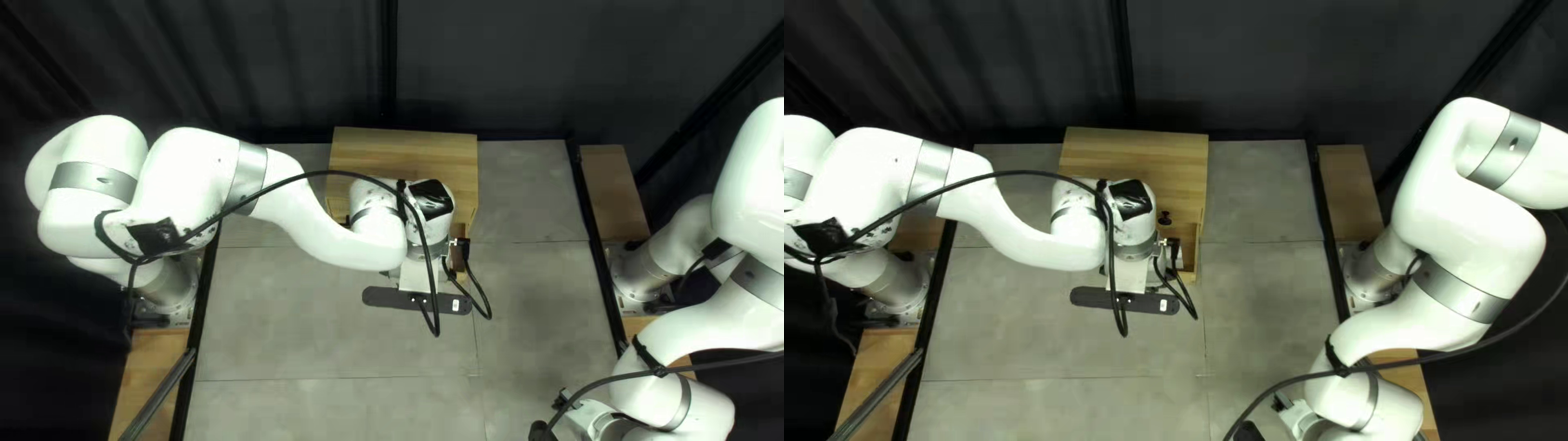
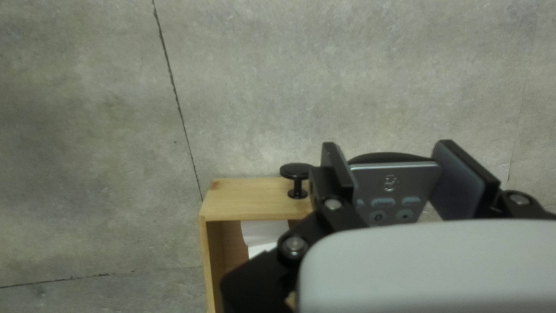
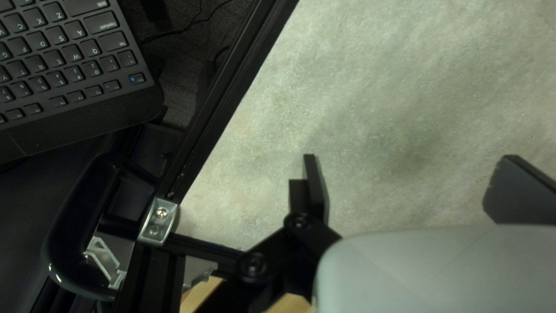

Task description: Open drawers and place objects into drawer and close

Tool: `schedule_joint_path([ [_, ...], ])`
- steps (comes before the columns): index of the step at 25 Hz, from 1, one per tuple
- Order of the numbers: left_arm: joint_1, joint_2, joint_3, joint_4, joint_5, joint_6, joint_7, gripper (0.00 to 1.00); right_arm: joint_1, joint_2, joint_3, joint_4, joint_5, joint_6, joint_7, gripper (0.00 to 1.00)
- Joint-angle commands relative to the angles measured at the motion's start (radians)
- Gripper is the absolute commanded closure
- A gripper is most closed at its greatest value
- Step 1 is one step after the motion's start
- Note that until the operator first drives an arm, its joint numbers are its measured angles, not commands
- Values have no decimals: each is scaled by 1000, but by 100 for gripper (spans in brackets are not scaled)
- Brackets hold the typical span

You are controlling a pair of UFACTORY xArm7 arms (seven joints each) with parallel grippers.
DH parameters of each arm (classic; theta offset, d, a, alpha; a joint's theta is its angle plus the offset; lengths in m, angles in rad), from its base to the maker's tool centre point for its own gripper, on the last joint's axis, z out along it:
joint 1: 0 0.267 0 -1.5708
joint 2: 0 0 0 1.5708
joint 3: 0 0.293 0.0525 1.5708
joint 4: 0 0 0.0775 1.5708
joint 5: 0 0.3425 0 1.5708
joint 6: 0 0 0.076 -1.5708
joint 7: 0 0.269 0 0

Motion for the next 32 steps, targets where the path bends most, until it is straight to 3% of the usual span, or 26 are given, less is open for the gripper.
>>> schedule_joint_path([
  [1, 8, 9, 1, 9, -5, 2, 11, 100, 0, 0, 0, 0, 0, 0, 0, 0],
  [32, 65, 52, -2, 24, -75, -3, 82, 100, 0, 0, 0, 0, 0, 0, 0, 0],
])
